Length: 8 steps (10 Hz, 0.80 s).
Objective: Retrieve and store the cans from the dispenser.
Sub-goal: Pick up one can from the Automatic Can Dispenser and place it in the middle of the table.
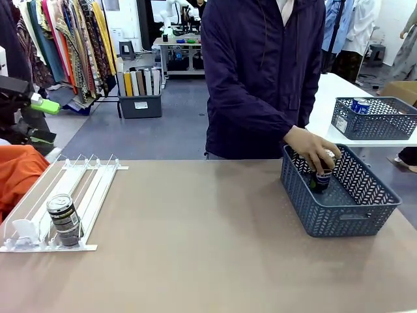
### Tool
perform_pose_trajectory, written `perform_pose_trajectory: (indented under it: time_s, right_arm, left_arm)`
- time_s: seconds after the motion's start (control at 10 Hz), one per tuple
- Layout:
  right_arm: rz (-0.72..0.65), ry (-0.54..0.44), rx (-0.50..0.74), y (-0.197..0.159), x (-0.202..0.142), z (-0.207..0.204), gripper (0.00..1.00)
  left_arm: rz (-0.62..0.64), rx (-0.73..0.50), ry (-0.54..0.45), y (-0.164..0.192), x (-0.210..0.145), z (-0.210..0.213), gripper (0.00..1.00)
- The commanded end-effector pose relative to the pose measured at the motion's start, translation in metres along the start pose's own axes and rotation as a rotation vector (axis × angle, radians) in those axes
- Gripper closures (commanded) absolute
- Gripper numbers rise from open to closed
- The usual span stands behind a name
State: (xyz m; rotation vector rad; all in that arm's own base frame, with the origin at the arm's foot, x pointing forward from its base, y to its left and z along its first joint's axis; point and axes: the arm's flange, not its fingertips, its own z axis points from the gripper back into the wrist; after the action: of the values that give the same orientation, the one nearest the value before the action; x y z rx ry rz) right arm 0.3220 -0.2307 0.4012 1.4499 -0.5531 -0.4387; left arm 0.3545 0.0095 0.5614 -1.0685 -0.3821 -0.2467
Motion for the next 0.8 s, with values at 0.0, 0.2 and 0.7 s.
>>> perform_pose_trajectory:
  time_s: [0.0,0.2,0.7]
  right_arm:
    - [-0.015,0.006,0.004,0.0049,0.0000,0.0010,0.00]
    - [-0.015,0.006,0.004,0.0049,0.0000,0.0010,0.00]
    - [-0.015,0.006,0.004,0.0049,0.0000,0.0010,0.00]
  left_arm:
    - [0.003,-0.018,-0.009,-0.0010,-0.0004,-0.0013,0.00]
    - [0.003,-0.018,-0.009,-0.0010,-0.0004,-0.0013,0.00]
    - [0.003,-0.018,-0.009,-0.0010,-0.0004,-0.0013,0.00]
